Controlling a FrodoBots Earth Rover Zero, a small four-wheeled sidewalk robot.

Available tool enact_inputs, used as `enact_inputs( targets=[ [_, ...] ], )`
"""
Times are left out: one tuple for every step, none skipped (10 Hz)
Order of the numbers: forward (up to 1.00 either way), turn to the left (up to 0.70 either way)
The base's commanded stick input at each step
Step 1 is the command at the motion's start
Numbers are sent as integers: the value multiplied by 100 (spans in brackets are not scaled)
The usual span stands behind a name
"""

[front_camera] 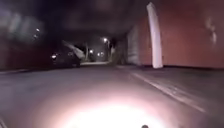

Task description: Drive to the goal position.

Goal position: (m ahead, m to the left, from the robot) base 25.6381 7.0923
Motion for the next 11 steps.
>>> enact_inputs(
  targets=[
    [70,0],
    [70,0],
    [70,0],
    [70,0],
    [70,0],
    [70,0],
    [70,0],
    [70,0],
    [70,0],
    [70,0],
    [70,0]
  ],
)
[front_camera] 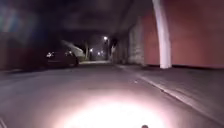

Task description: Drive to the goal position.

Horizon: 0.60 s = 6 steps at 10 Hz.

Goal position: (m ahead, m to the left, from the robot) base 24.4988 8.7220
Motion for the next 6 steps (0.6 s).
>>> enact_inputs(
  targets=[
    [70,0],
    [70,0],
    [70,0],
    [70,0],
    [70,0],
    [70,0]
  ],
)
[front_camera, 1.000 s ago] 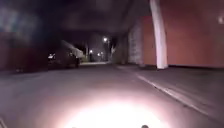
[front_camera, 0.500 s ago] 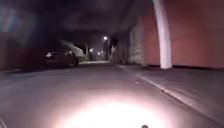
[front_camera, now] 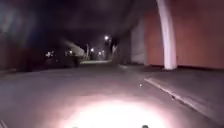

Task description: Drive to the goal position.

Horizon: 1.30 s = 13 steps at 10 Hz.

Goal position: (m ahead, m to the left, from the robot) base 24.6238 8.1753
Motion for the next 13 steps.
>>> enact_inputs(
  targets=[
    [70,0],
    [70,0],
    [70,0],
    [70,0],
    [70,0],
    [70,0],
    [70,0],
    [70,0],
    [70,0],
    [70,0],
    [70,0],
    [70,0],
    [70,0]
  ],
)
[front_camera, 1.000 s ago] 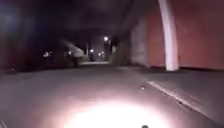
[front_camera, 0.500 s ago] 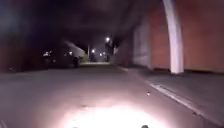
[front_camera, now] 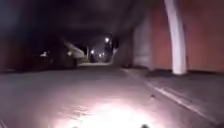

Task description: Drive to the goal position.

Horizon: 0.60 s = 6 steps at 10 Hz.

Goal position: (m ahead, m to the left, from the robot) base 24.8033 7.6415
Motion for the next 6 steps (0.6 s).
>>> enact_inputs(
  targets=[
    [70,0],
    [70,0],
    [70,0],
    [70,0],
    [70,0],
    [70,0]
  ],
)
